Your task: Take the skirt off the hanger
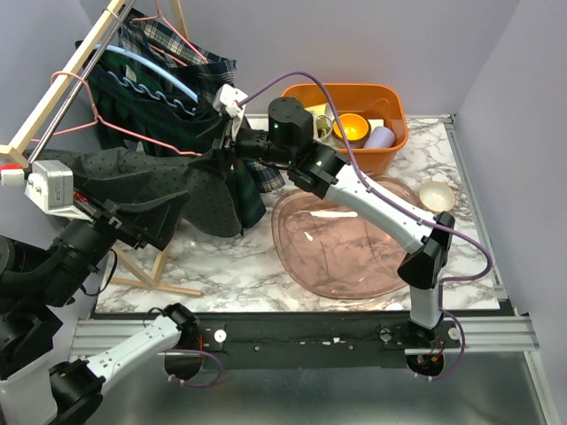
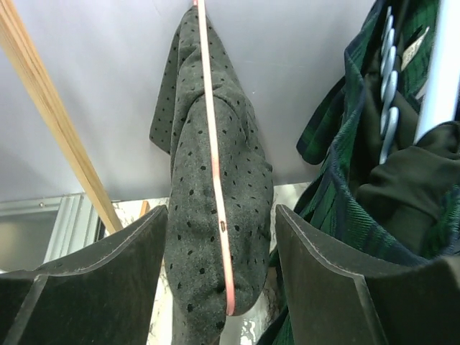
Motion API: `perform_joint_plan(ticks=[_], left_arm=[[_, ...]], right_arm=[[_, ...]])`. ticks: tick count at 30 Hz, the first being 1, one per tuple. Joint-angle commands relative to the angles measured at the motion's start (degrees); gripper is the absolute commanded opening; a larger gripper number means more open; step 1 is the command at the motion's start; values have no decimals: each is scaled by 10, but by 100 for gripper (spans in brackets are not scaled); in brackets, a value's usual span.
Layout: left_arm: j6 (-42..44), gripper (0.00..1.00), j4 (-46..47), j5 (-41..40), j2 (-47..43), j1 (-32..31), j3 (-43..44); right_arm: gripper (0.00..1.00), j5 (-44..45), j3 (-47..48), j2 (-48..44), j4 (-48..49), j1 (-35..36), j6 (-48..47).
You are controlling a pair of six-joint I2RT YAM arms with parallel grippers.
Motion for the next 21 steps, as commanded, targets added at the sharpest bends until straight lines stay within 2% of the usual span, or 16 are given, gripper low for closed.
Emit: perform_joint_plan(ticks=[1, 7, 10, 16, 17, 18, 21], left_arm=[[12, 99, -1, -6, -10, -3, -21], [24, 99, -4, -30, -1, -2, -20], [31, 97, -9, -54, 6, -2, -17], [64, 93, -7, -79, 8, -3, -27], [68, 92, -7, -85, 9, -3, -27], [71, 92, -7, -87, 9, -3, -28], [77, 91, -9, -108, 13, -3, -30]], right_arm=[[69, -5, -4, 18, 8, 9, -29], [65, 0, -21, 17, 14, 20, -35], [58, 8, -24, 17, 14, 24, -38], [21, 25, -60, -16, 49, 26, -35], [8, 25, -62, -22, 65, 26, -34], [2, 29, -65, -30, 69, 26, -32], [1, 35, -77, -51, 91, 28, -23]])
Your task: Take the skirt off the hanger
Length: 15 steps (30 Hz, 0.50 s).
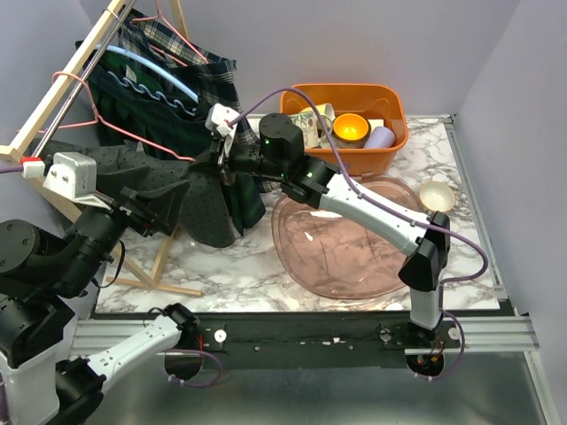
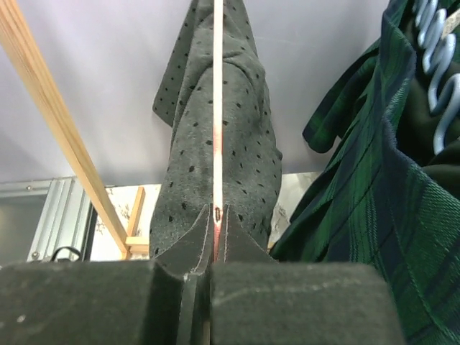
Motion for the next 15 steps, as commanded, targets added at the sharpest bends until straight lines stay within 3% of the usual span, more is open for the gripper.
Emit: perform_joint_plan(ticks=[1, 15], left_arm=[[26, 91, -1, -46, 10, -3, -7], [26, 91, 12, -28, 3, -3, -29]], right_arm=[[1, 20, -21, -59, 61, 7, 10], [1, 23, -50, -126, 176, 10, 43]])
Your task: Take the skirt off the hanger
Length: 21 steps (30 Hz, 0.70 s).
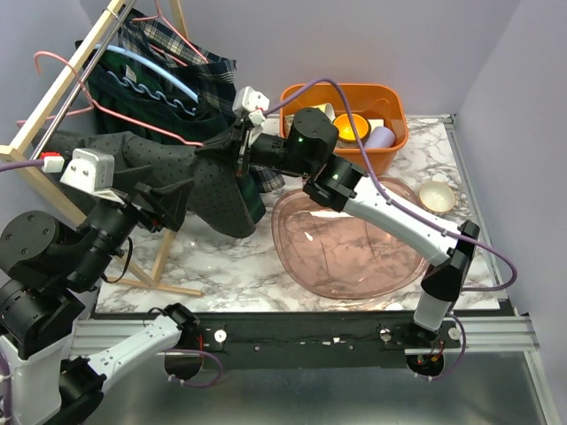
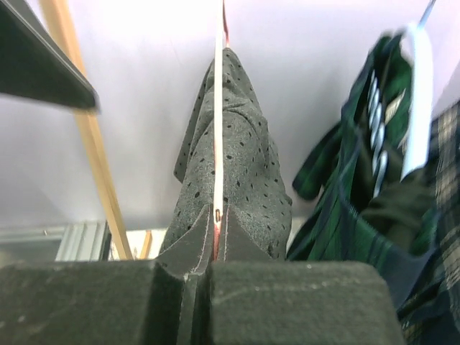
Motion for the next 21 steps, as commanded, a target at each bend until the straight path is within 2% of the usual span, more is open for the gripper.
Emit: perform_joint_plan(ticks=[1, 6, 14, 21], left_arm=[[7, 91, 14, 2, -1, -3, -2], [1, 91, 13, 1, 0, -2, -3], [-38, 87, -3, 12, 22, -3, 11], [-60, 87, 12, 36, 28, -3, 7]], right_arm=[[1, 6, -4, -41, 119, 7, 17], [1, 2, -25, -63, 124, 6, 25], [1, 20, -164, -146, 163, 7, 30], [1, 35, -276, -226, 192, 7, 32]])
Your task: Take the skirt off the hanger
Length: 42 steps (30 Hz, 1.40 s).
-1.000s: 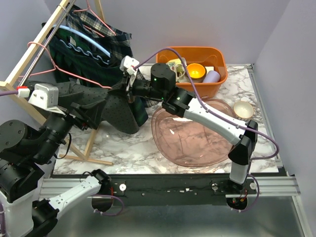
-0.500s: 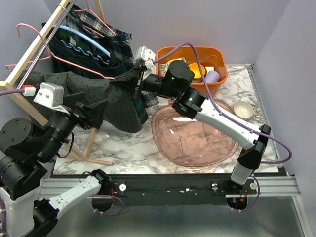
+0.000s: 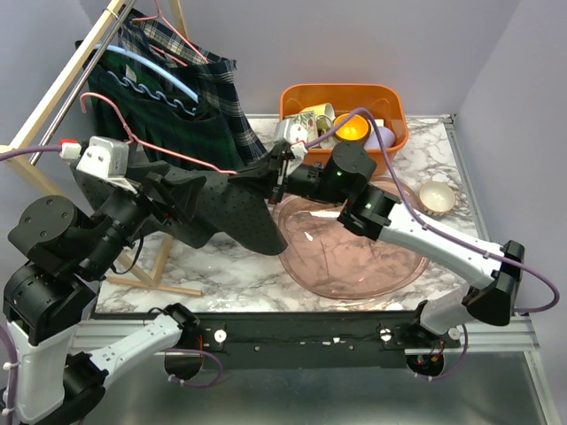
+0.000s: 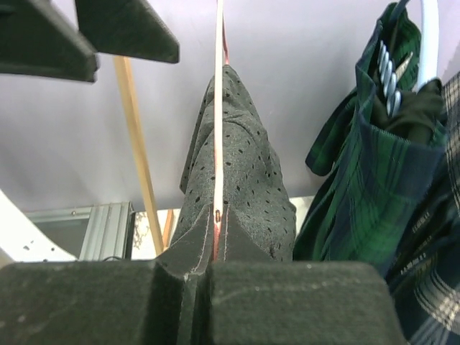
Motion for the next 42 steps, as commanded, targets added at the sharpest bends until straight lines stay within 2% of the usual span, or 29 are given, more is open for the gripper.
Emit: perform_joint_plan(ticks=[1, 4, 8, 12, 14, 19, 23, 28, 32, 42], left_arm=[[-36, 87, 14, 17, 6, -3, 5], [-106, 87, 29, 16, 10, -3, -10], [-207, 86, 90, 109, 7, -3, -53], [-264, 85, 140, 155, 1, -3, -67], [-254, 85, 147, 153, -4, -3, -70], [-177, 81, 118, 75, 0, -3, -72], [-126, 80, 101, 46, 21, -2, -58], [-73, 79, 114, 39, 37, -3, -50], [-33, 79, 158, 68, 33, -3, -55], [9, 79, 177, 57, 41, -3, -69]], right_arm=[[1, 31, -47, -67, 104, 4, 6], [1, 47, -102, -102, 139, 5, 28], [1, 63, -149, -136, 174, 5, 39], [1, 69, -185, -174, 188, 5, 49], [1, 76, -206, -199, 187, 5, 50], [1, 99, -240, -250, 159, 5, 33], [1, 128, -260, -281, 117, 5, 22], [1, 137, -279, -313, 82, 5, 27], [1, 149, -286, -326, 26, 4, 29], [1, 105, -298, -338, 25, 5, 43]])
